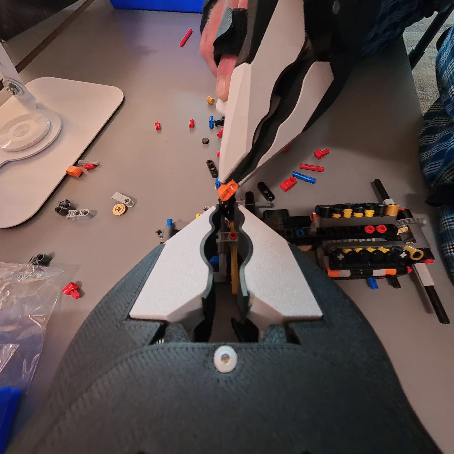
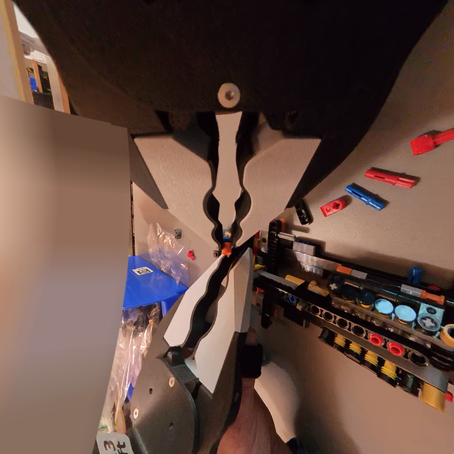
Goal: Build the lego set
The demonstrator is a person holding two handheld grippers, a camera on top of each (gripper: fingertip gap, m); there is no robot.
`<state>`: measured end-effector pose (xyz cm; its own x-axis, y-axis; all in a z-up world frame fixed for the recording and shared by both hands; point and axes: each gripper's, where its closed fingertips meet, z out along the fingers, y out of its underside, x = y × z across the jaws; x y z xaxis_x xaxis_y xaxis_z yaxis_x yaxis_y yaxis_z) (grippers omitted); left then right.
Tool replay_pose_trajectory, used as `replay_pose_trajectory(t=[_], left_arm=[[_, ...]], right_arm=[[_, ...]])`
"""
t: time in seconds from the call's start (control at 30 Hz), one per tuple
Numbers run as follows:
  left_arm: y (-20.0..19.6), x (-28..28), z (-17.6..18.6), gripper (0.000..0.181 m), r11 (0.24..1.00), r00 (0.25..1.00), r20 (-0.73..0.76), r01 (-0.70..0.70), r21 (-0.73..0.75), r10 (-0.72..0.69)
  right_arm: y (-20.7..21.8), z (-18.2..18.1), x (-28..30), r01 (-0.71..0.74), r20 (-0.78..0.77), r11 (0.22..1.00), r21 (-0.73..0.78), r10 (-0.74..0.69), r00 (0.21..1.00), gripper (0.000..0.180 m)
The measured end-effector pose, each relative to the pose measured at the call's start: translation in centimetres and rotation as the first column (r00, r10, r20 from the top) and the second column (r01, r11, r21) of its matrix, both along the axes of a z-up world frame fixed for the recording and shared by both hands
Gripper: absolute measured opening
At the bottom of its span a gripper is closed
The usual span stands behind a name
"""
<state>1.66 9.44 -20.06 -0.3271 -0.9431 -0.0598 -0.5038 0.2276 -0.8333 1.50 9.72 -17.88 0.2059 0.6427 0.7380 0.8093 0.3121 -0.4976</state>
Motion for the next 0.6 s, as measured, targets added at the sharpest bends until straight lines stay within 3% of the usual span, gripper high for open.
replay_pose_trajectory(t=[0.6], left_arm=[[0.02,0.01,-0.02,0.008,1.0,1.0,0.004,-0.002,0.018,0.002]], right_arm=[[-0.1,-0.12,0.19,0.079,0.127,0.994,-0.074,-0.069,0.99,0.003]])
